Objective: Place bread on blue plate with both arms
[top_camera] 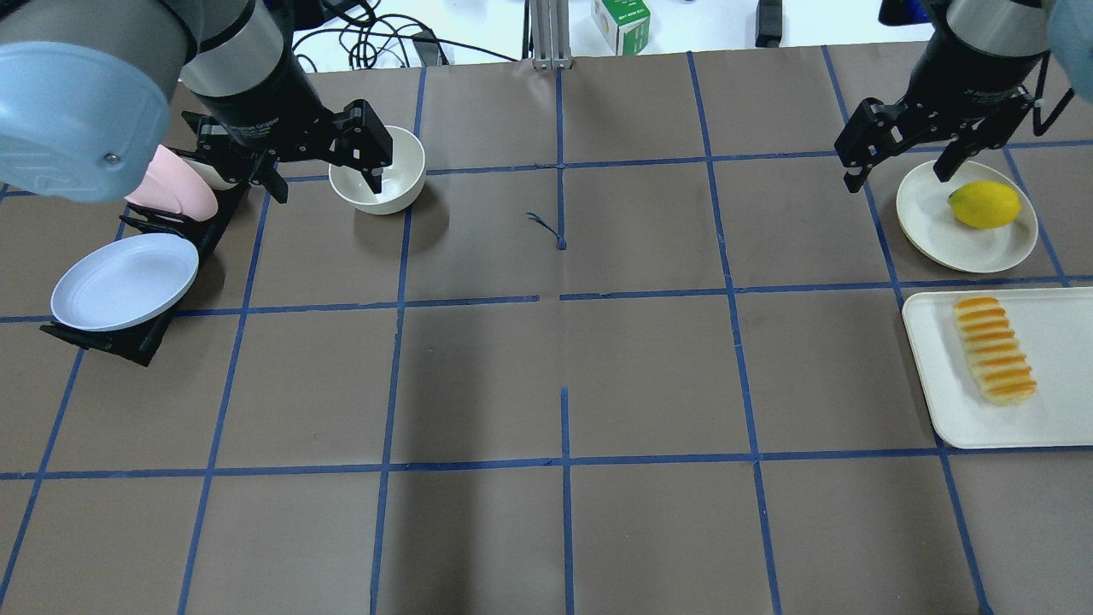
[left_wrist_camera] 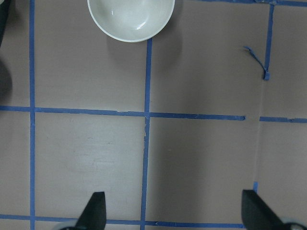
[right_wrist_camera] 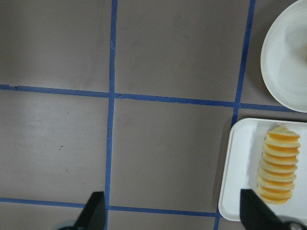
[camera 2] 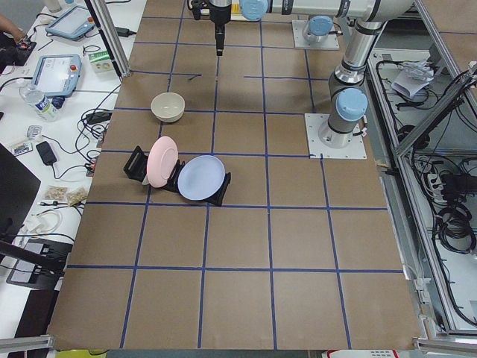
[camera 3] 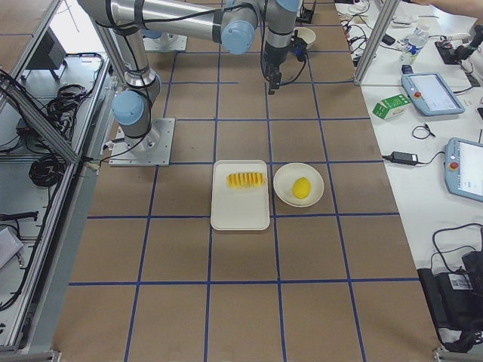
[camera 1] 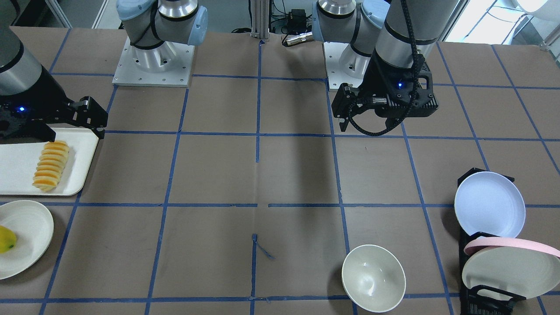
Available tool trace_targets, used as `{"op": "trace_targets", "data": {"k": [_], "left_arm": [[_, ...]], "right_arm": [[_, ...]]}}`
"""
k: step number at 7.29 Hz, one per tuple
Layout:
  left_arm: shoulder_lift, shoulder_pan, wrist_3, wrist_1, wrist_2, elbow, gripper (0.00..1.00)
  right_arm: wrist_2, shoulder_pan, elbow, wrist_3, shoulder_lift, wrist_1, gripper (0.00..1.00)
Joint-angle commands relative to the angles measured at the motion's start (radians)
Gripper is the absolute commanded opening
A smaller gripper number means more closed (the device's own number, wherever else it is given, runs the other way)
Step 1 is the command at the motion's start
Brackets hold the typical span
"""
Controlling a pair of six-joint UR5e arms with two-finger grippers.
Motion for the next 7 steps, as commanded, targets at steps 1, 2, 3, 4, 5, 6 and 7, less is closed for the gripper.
{"op": "trace_targets", "data": {"k": [1, 2, 3, 4, 5, 6, 7], "left_arm": [[0.000, 0.000, -0.001, 0.000, -0.002, 0.000, 1.00], [-0.001, 0.000, -0.001, 0.003, -0.001, 0.000, 1.00], [-0.003, 0.000, -0.001, 0.005, -0.002, 0.002, 1.00], [-0.006, 0.000, -0.004, 0.005, -0.004, 0.000, 1.00], [-0.006, 0.000, -0.004, 0.005, -0.004, 0.000, 1.00], [-0.006, 0.000, -0.004, 0.005, -0.004, 0.000, 1.00], [-0.006, -0.002, -0.005, 0.005, -0.004, 0.000, 1.00]], "right_arm": [[0.006, -0.019, 0.025, -0.022, 0.000, -0.001, 1.00], [0.006, -0.047, 0.046, -0.033, -0.006, -0.018, 1.00], [0.006, -0.077, 0.066, -0.090, -0.008, -0.035, 1.00], [0.009, -0.111, 0.090, -0.128, -0.009, -0.055, 1.00], [0.009, -0.140, 0.107, -0.163, -0.014, -0.078, 1.00], [0.012, -0.156, 0.121, -0.182, -0.012, -0.084, 1.00], [0.009, -0.177, 0.147, -0.213, -0.012, -0.119, 1.00]]}}
